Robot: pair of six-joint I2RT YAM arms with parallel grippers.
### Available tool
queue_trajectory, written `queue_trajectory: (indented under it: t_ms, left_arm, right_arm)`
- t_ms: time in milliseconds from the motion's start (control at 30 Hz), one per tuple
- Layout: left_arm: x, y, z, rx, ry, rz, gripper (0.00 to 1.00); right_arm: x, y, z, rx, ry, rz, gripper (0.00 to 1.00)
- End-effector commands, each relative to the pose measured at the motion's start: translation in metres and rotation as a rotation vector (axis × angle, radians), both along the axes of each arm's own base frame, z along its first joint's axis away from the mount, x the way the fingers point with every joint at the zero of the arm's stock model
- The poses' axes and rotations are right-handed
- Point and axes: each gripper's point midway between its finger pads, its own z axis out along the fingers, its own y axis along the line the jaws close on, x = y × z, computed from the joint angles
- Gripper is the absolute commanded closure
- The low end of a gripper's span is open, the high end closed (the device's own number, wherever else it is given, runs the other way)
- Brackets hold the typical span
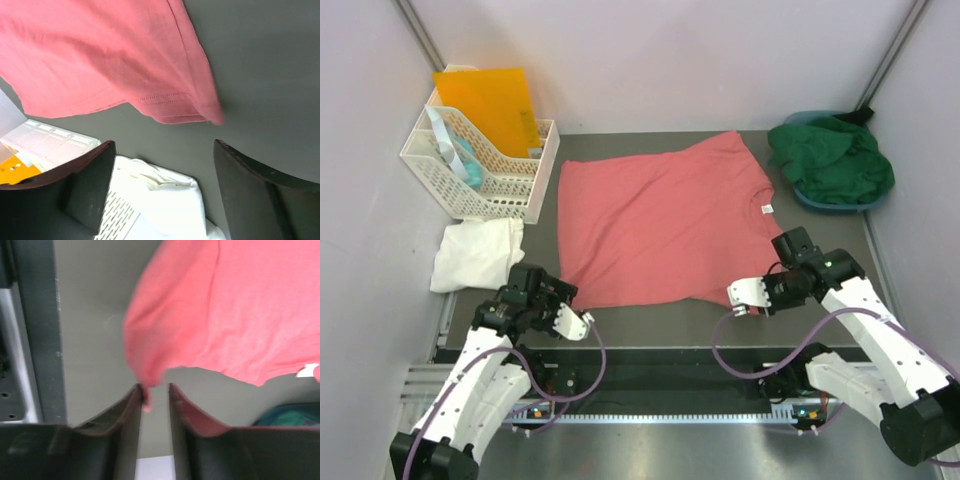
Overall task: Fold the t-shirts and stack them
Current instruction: Flatten out the tshirt
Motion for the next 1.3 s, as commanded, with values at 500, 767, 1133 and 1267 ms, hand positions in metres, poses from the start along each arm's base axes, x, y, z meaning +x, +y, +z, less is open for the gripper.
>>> queue_trajectory:
  t_ms: [500, 767, 1133, 1267]
  left_arm:
    - [0.037, -0.014, 0.020, -0.043, -0.107, -0.034, 0.06]
    - [0.047, -0.017, 0.018, -0.059, -0.116, -0.024, 0.07]
    - [0.054, -0.017, 0.017, -0.060, -0.146, -0.017, 0.08]
    - [0.062, -0.019, 0.018, -0.080, -0.152, 0.001, 0.08]
  right_arm:
    - [0.119, -0.008, 0.051, 0.017, -0.597, -0.224, 0.46]
    - [0.136, -0.027, 0.055, -0.020, -0.750, -0.301, 0.43]
    - [0.061, 0.041, 0.051, 0.136, -0.058, -0.096, 0.47]
    - [0.035, 0.059, 0.017, 0.102, 0.099, -0.114, 0.49]
